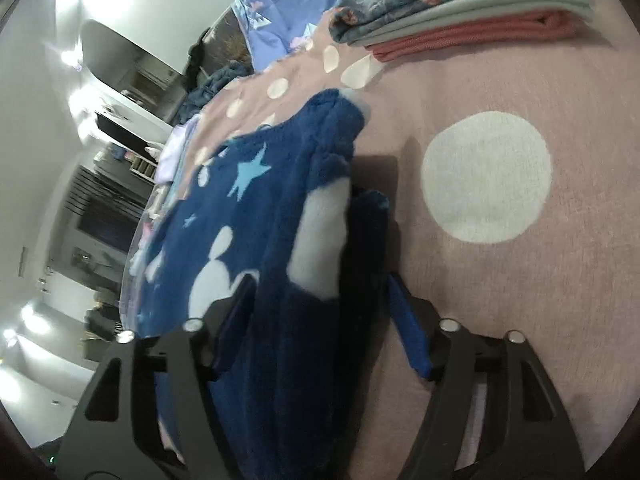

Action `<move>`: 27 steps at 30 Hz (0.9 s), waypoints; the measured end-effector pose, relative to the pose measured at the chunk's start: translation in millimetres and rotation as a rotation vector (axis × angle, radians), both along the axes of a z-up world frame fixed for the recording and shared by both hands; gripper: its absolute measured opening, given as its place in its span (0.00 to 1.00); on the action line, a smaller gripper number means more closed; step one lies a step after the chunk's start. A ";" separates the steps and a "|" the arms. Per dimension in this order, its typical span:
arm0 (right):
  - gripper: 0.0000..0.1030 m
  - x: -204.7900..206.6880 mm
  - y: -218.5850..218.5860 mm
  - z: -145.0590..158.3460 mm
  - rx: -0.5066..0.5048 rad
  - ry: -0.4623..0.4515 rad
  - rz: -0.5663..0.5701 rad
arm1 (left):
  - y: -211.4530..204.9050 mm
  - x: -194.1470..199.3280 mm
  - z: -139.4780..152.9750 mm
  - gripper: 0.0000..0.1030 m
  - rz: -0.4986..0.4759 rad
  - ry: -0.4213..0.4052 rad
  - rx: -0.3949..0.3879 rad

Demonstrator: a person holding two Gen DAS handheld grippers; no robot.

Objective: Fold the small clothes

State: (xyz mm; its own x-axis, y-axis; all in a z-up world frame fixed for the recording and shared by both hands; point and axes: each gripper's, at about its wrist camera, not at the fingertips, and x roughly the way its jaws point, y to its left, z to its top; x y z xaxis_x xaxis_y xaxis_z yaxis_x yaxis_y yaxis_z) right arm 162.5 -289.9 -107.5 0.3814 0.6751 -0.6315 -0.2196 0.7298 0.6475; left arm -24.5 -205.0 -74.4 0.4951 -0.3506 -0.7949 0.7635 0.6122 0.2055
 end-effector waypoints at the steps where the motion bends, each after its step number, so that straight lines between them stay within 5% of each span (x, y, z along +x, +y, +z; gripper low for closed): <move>1: 0.57 6.2 1.4 -1.5 0.007 -0.004 -0.034 | -0.1 0.4 -1.0 0.25 -0.005 0.006 -0.002; 2: 0.26 13.0 0.7 -4.0 0.012 0.001 -0.063 | -1.3 -0.4 -2.9 0.25 -0.016 0.008 -0.002; 4: 0.18 24.7 -6.2 -8.7 0.117 0.048 -0.095 | -3.3 -2.2 -4.1 0.25 -0.026 -0.002 -0.001; 5: 0.17 22.5 -11.7 -0.5 0.161 0.025 -0.110 | -4.0 -2.4 -4.5 0.25 -0.027 -0.006 -0.004; 9: 0.17 -3.4 2.3 43.9 0.053 -0.190 -0.082 | -1.0 1.9 -7.4 0.25 -0.029 0.014 -0.035; 12: 0.19 18.7 -0.8 5.8 -0.037 -0.117 -0.108 | -3.0 3.6 -10.6 0.25 -0.043 0.024 -0.034; 14: 0.20 29.6 -15.4 -20.9 0.089 -0.030 -0.115 | -4.3 2.9 -13.6 0.25 -0.048 0.028 -0.040; 16: 0.22 25.1 -22.5 -14.9 0.160 -0.048 -0.116 | -4.0 1.9 -16.3 0.26 -0.047 0.029 -0.045; 21: 0.27 16.3 -7.8 -9.1 0.038 -0.111 -0.111 | -5.7 -3.4 -13.4 0.27 -0.054 0.009 -0.050; 27: 0.32 20.0 -14.5 -13.9 0.087 -0.085 -0.099 | -17.6 -5.9 -3.1 0.36 -0.059 -0.082 -0.034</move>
State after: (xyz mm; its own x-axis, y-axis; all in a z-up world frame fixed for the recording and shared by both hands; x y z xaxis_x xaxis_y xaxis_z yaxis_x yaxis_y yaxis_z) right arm 182.5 -304.4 -121.4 0.4985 0.6821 -0.5350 -0.2056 0.6925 0.6915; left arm -30.4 -222.6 -77.5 0.5357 -0.4068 -0.7400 0.7798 0.5745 0.2487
